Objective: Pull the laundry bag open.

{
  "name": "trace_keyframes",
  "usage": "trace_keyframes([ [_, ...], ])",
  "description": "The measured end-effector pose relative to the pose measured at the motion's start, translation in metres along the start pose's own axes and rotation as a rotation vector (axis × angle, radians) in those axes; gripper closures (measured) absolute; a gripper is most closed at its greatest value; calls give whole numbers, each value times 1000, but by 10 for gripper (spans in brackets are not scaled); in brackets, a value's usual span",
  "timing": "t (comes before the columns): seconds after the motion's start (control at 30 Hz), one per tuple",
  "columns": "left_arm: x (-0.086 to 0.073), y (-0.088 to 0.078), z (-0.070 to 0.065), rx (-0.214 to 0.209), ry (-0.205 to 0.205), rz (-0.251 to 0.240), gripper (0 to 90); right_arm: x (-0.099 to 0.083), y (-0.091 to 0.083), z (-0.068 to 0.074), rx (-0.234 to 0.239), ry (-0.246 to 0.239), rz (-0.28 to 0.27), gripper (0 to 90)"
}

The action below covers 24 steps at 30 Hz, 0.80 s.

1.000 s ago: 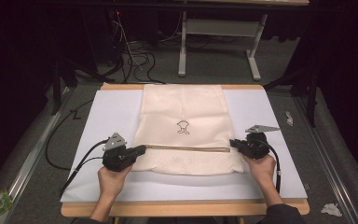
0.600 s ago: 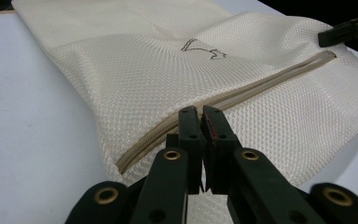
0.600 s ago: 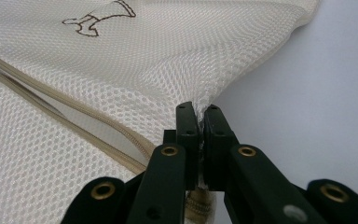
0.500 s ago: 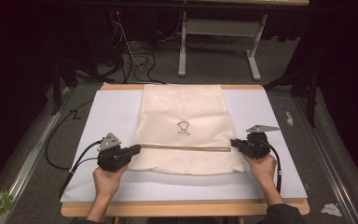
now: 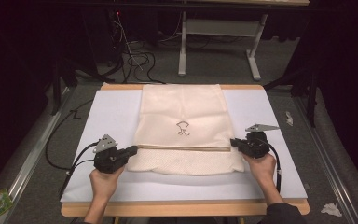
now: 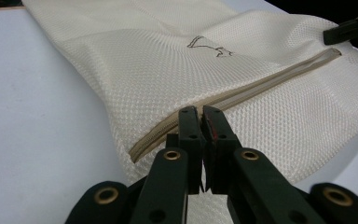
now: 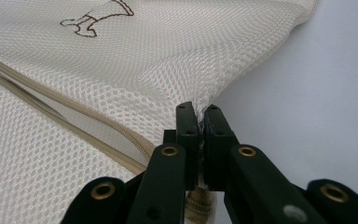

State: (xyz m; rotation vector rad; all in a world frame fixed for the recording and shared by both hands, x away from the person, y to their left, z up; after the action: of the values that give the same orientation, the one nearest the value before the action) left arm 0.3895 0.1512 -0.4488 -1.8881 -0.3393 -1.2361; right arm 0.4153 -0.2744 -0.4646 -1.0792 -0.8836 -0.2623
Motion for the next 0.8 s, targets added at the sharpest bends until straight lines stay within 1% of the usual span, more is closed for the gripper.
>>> trace_keyframes([
  [0.17,0,-6,5,11,-7,-6,874,0,1,2,-3,-4,-1,883],
  [0.3,-3,-9,9,19,-16,-8,874,-1,0,1,-2,-8,2,883],
  [0.4,-4,-9,11,22,-26,-10,874,-1,0,0,-3,-1,3,883],
  [0.5,-4,-10,12,21,-28,-12,874,-1,1,0,-1,-7,-2,883],
  [0.67,-4,-11,13,19,-29,-12,874,-2,0,1,0,-2,2,883],
  [0.73,-4,-12,14,28,-27,-9,874,-2,0,0,-5,-5,3,883],
  [0.8,-5,-14,16,34,-35,-11,874,-3,0,-2,-7,-1,2,883],
])
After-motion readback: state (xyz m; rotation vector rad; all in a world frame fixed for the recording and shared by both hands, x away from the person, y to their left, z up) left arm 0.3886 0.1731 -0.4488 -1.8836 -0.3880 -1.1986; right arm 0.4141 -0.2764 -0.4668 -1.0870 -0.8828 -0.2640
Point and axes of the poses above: each handheld gripper's, and its own axes: y roughly forward along the jaws, x roughly out of its top, z roughly to its left, the point moved 5 cm from there along y, roughly forward along the jaws, and after that the axes turned 3 degrees about x, right-handed, at the moved point
